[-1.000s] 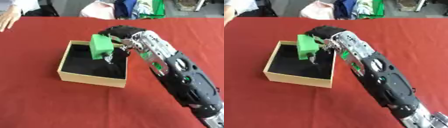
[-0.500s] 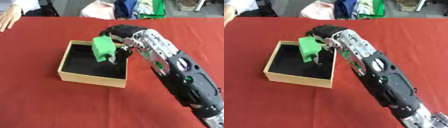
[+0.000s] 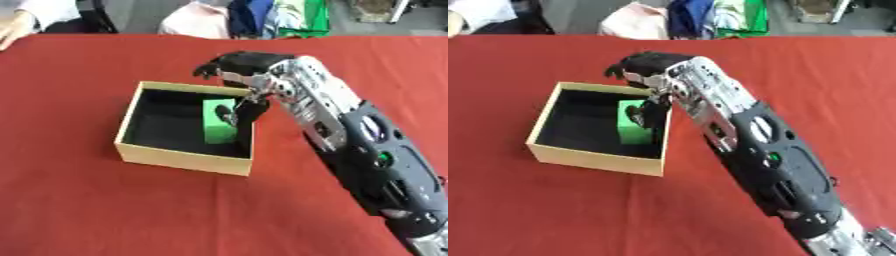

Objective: Pick up objects on the table and place them in the box.

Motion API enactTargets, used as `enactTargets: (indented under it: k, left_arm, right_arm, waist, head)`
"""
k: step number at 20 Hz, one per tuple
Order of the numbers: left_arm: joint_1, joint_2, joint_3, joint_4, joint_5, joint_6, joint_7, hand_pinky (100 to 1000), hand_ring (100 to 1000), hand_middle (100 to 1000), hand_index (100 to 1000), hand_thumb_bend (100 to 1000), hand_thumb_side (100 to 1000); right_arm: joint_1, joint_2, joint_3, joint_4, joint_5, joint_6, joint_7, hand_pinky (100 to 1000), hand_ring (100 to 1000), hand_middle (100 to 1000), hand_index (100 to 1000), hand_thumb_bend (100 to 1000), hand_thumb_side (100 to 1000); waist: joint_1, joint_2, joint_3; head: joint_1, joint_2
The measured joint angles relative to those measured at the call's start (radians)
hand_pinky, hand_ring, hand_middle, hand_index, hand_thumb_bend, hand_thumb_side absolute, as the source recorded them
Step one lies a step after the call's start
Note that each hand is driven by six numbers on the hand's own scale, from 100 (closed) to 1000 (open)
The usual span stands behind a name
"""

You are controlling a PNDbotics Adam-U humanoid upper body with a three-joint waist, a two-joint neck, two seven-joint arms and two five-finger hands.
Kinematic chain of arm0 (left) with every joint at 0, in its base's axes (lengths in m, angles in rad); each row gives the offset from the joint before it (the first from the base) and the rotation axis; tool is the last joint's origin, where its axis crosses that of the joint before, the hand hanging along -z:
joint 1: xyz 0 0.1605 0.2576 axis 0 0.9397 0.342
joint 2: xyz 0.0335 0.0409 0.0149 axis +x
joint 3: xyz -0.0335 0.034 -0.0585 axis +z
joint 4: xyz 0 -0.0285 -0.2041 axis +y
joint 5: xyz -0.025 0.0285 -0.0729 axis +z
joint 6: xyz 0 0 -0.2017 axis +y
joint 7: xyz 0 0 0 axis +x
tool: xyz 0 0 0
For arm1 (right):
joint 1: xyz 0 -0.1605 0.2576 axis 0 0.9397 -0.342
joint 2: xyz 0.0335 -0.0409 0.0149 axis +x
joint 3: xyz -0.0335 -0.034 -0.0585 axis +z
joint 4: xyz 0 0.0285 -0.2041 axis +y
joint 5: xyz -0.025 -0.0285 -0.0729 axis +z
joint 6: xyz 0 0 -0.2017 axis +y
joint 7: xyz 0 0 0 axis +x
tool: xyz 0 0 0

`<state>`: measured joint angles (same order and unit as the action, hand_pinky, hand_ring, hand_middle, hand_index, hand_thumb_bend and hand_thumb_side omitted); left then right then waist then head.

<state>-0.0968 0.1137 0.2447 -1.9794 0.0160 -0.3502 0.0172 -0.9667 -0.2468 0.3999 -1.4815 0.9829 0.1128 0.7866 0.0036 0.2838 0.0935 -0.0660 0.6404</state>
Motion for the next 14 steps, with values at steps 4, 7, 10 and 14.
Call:
enactTargets:
  k: [4,7,10,14]
  left_arm:
    - [0.000,0.000,0.000,0.000,0.000,0.000,0.000,655,630,713,783,100,525]
    - [0.000,0.000,0.000,0.000,0.000,0.000,0.000,655,630,714,783,100,525]
    - [0.000,0.000,0.000,0.000,0.000,0.000,0.000,655,630,714,783,100,525]
    - [0.000,0.000,0.001,0.000,-0.001,0.000,0.001,655,630,714,783,100,525]
  right_arm:
    - [0.000,-0.013,-0.026,-0.042,0.016,0.018,-0.029,963,918,858,1000,100,100]
    - [0.004,-0.033,-0.058,-0.095,0.040,0.030,-0.047,959,912,857,1000,100,100]
    - [0.015,-0.066,-0.094,-0.157,0.055,0.042,-0.062,950,905,854,1000,100,100]
    - [0.046,-0.127,-0.150,-0.249,0.058,0.070,-0.096,903,868,825,1000,100,100]
  waist:
    - [0.000,0.000,-0.002]
    - [0.000,0.000,-0.004]
    - [0.000,0.000,-0.006]
    - [0.000,0.000,-0.011]
  head:
    - [0.001,0.000]
    - [0.002,-0.001]
    - [0.003,-0.001]
    - [0.007,0.000]
